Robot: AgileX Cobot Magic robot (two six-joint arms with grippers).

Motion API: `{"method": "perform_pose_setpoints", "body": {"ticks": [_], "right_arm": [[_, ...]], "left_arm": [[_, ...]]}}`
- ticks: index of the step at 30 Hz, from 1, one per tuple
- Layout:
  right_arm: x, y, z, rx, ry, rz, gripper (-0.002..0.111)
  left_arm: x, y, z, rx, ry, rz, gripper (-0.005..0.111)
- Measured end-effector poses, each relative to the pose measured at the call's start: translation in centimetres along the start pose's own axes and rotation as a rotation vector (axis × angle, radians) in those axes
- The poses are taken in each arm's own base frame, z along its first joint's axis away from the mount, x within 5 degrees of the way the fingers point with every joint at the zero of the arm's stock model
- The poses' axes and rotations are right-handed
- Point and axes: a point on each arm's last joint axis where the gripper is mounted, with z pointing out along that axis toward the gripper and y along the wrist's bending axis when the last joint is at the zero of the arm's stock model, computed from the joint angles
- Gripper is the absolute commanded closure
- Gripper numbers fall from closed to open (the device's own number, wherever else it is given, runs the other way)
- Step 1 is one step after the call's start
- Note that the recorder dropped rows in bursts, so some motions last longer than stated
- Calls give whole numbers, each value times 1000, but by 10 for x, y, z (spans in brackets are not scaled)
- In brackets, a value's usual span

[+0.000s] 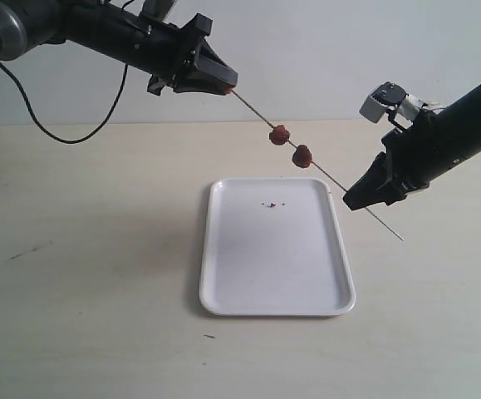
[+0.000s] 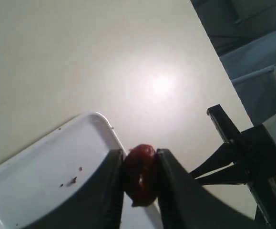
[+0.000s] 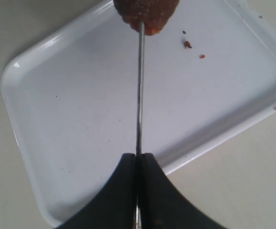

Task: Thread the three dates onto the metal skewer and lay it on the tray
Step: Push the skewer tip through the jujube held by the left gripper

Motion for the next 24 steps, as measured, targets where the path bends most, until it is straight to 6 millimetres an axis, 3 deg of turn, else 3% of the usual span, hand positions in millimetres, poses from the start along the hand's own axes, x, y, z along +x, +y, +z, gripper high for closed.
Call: {"method": "perform_pose_setpoints", "body": {"ticks": [15,24], "right_arm": [[-5,-1,0,13,-54,-19,108],[-4,-8,11,-12,-128,-17,108]], "left_arm": [[1,-1,3,-7,3,7,82],[-3,-5,2,22,-35,-8,82]]}}
